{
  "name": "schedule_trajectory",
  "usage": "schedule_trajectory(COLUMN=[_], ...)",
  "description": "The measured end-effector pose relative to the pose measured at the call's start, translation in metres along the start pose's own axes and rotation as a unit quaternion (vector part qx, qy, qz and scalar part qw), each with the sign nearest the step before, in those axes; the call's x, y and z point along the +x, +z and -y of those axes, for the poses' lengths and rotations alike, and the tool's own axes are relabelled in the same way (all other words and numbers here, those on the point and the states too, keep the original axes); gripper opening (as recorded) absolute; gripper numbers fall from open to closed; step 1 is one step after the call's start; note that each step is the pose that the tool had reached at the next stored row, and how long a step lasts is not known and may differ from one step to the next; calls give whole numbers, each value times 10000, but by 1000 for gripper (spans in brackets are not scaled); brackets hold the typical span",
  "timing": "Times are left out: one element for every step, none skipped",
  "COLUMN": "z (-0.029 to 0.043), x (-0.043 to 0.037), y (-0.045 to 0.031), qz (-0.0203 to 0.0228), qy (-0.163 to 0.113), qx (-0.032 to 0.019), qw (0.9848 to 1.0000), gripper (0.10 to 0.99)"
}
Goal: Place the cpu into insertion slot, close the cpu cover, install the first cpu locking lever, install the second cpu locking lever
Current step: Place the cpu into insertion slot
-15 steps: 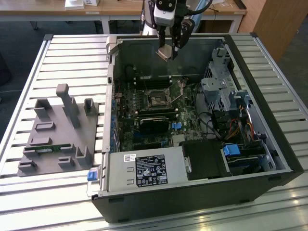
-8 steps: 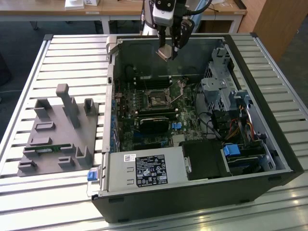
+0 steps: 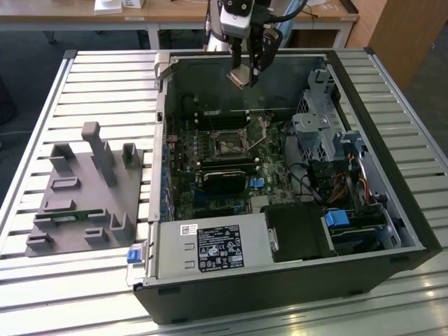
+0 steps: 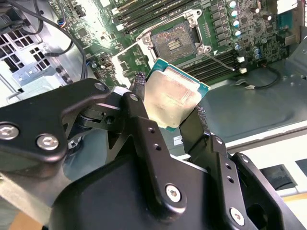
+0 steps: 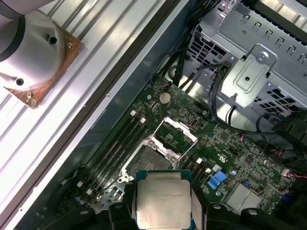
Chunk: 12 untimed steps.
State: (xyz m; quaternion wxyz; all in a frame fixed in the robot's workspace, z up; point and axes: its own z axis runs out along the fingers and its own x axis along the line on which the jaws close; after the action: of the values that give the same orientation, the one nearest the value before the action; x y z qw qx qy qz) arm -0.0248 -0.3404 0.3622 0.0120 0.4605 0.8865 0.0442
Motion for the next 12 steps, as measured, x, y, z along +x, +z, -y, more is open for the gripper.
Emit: schedule_trajectory(z=[0,0,0,0,0,0,0,0,0,0,0,0], x=[0,0,0,0,0,0,0,0,0,0,0,0], y=[0,0,0,0,0,0,0,0,0,0,0,1], qz=[2,4,6,7,10,11,13,15,17,19,21,23], qy=[21,42,64,84,105,126,147,169,189,210,233,253], qx=[0,-1,-1,-1,-2,-2,-3,-3,-3,-4,-4,-5], qw=[10000,10000,10000,10000,9999,9999,9999,9999,9998,9998,9997,9997], gripper=[537,537,537,537,537,537,537,537,537,537,537,537])
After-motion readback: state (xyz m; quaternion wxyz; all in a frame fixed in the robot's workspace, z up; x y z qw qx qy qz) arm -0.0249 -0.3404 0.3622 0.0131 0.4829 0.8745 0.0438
